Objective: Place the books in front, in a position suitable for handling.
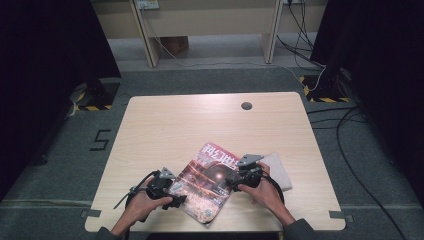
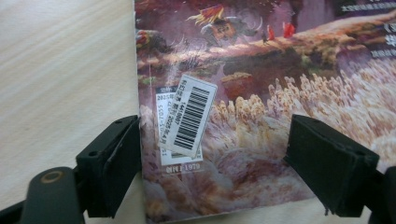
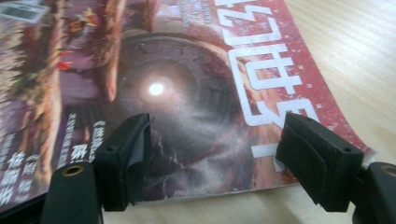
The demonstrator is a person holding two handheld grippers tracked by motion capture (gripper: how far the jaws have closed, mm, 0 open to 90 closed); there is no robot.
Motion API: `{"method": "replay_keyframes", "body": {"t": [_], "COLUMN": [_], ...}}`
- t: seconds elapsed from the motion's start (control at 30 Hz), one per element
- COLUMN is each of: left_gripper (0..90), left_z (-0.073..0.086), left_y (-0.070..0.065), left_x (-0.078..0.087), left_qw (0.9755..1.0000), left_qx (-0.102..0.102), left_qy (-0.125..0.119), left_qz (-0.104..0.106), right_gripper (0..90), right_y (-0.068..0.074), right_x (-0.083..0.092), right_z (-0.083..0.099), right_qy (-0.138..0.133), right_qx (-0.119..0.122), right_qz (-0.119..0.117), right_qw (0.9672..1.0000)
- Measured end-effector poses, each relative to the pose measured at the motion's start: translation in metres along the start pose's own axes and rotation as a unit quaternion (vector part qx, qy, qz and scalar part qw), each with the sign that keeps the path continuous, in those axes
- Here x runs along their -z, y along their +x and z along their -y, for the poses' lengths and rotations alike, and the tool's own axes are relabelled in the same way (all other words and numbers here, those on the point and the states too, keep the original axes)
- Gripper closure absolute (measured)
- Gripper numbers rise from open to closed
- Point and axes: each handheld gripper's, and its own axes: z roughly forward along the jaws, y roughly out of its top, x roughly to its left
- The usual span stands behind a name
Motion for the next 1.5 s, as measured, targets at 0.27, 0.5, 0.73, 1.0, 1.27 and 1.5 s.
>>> {"method": "replay_keyframes", "body": {"t": [0.27, 0.5, 0.73, 1.0, 1.27, 1.5], "left_gripper": [18.0, 17.2, 13.7, 12.0, 8.1, 14.7], "left_z": [0.005, 0.009, 0.005, -0.001, -0.013, -0.021], "left_y": [-0.014, -0.027, -0.035, -0.041, -0.053, -0.061], "left_x": [0.002, 0.003, -0.002, -0.006, -0.017, -0.020], "left_qw": [0.9998, 0.9994, 0.9990, 0.9990, 0.9988, 0.9977], "left_qx": [-0.016, -0.035, -0.044, -0.044, -0.048, -0.063], "left_qy": [0.001, -0.004, -0.004, 0.001, -0.003, -0.021], "left_qz": [0.007, 0.004, 0.001, -0.007, -0.012, -0.012], "right_gripper": [25.8, 22.9, 21.4, 24.0, 24.1, 25.7], "right_y": [-0.003, -0.003, -0.005, -0.014, -0.028, -0.037], "right_x": [0.016, 0.012, 0.001, -0.016, -0.023, -0.029], "right_z": [0.004, 0.010, 0.000, -0.018, -0.026, -0.034], "right_qy": [-0.006, 0.007, 0.012, 0.014, 0.013, 0.014], "right_qx": [-0.016, -0.019, -0.005, 0.009, 0.003, 0.000], "right_qz": [0.003, 0.002, 0.020, 0.021, 0.026, 0.035], "right_qw": [0.9998, 0.9998, 0.9997, 0.9996, 0.9996, 0.9993]}}
